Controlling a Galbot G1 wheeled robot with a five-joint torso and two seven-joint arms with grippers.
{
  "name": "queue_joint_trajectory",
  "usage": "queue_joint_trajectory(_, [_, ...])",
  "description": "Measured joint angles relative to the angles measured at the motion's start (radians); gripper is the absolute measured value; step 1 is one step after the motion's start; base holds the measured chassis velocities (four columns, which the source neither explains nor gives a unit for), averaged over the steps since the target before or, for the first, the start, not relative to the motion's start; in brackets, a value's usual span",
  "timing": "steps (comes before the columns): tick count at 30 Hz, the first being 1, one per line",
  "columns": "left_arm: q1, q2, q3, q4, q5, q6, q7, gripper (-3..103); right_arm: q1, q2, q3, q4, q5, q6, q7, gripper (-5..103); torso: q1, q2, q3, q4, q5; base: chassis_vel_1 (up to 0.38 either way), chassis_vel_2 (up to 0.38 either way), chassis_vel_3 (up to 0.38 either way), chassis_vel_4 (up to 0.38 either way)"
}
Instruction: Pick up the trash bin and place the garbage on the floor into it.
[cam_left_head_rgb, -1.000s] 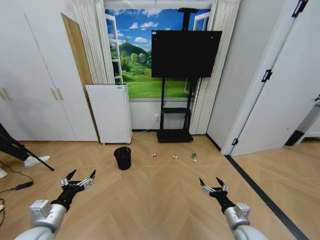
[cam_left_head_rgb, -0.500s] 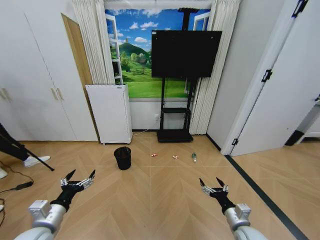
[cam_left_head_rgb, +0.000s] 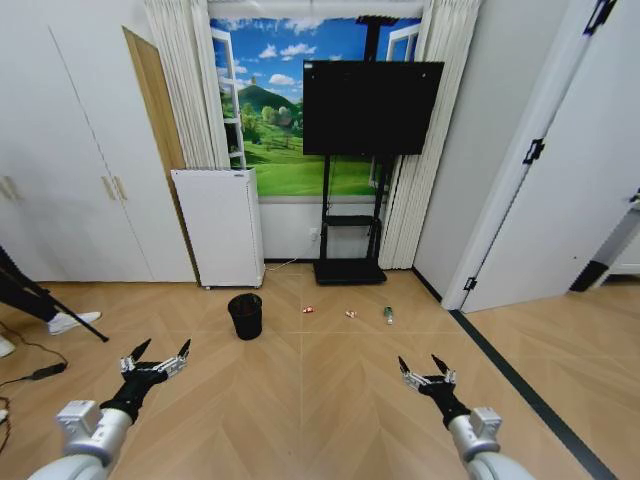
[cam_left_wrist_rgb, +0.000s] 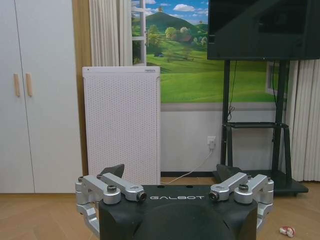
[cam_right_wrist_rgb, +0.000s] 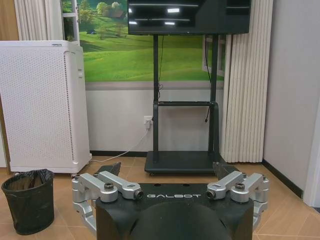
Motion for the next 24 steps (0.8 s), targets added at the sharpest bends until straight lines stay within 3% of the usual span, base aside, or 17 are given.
queue_joint_trajectory(10, [-0.001, 0.002, 0.006, 0.0, 0.001, 0.0, 0.0, 100, 0.0, -0.002, 0.0, -0.009, -0.001, 0.011, -0.006, 100, 0.0, 0.0, 0.0, 0.0, 0.0, -0.053, 0.043, 0.045, -0.051])
queue_joint_trajectory(24, [-0.003, 0.004, 0.011, 0.007, 0.002, 0.0, 0.0, 100, -0.006, 0.001, -0.004, -0.014, -0.011, 0.017, -0.011, 100, 0.0, 0.0, 0.0, -0.0001, 0.0001, -0.232, 0.241, 0.236, -0.24])
